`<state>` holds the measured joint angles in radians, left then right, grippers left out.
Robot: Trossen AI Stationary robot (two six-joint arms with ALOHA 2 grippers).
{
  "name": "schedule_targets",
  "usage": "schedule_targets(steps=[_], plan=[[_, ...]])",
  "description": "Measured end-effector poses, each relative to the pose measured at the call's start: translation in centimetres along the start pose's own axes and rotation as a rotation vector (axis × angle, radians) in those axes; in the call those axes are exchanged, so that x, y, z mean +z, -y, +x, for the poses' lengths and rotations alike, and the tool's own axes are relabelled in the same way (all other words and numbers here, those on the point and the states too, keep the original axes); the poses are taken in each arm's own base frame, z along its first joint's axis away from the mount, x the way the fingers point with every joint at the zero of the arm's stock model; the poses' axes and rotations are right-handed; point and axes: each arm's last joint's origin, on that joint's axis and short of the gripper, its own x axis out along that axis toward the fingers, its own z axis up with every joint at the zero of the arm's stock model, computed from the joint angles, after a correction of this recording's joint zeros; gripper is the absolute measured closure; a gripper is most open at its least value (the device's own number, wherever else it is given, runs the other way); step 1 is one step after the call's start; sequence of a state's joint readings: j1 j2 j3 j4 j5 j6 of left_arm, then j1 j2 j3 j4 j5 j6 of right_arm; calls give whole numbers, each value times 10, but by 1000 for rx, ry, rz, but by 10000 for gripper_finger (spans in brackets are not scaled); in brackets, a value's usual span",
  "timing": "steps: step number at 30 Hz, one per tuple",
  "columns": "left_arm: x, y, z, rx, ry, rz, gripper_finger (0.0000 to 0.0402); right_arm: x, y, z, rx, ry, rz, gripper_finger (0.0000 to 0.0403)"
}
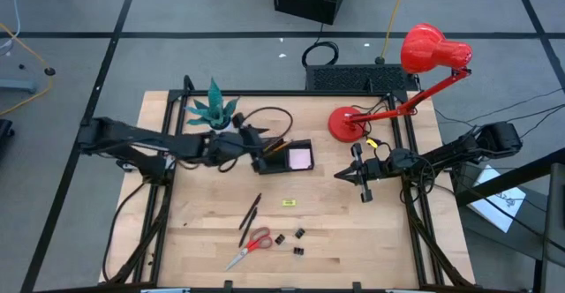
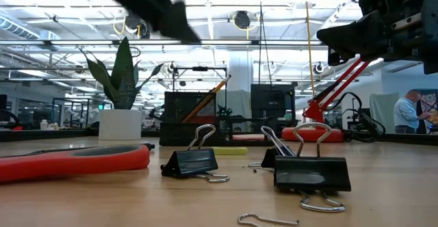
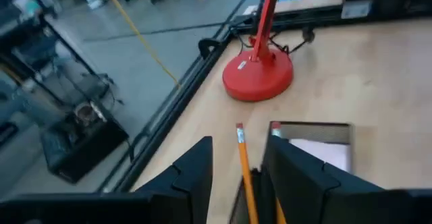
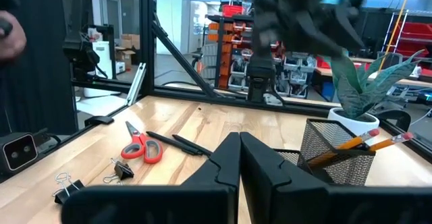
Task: Pick and place office supplies into organizer
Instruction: Put the black pen into the black desk organizer
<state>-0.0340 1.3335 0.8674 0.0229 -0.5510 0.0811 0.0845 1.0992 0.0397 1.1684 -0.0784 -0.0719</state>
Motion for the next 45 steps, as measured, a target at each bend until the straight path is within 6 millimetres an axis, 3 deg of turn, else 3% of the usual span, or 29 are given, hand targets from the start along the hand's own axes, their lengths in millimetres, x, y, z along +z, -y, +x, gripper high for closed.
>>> schedule_targets(steps=[3, 6, 11, 17, 24, 33, 45], plan=[[23, 3, -36, -8, -108, -43, 269, 0, 0, 0, 0, -1, 0, 399], [31, 15, -63, -62, -246, -88, 288, 0, 0, 0, -1, 2, 0, 399], [25, 52, -75, -217, -430, -210, 322, 1, 0, 0, -3, 10, -1, 399], [-4, 96, -62, -189, -566, -284, 330, 1, 0, 0, -3, 10, 6, 399], [-41, 125, -25, -88, -759, -360, 263, 1, 0, 0, -3, 9, 7, 399], [-74, 130, 15, -50, -972, -403, 165, 1, 0, 0, -3, 9, 7, 399], [-82, 134, 27, -111, -1022, -422, 124, 0, 0, 0, -2, 0, 8, 399]])
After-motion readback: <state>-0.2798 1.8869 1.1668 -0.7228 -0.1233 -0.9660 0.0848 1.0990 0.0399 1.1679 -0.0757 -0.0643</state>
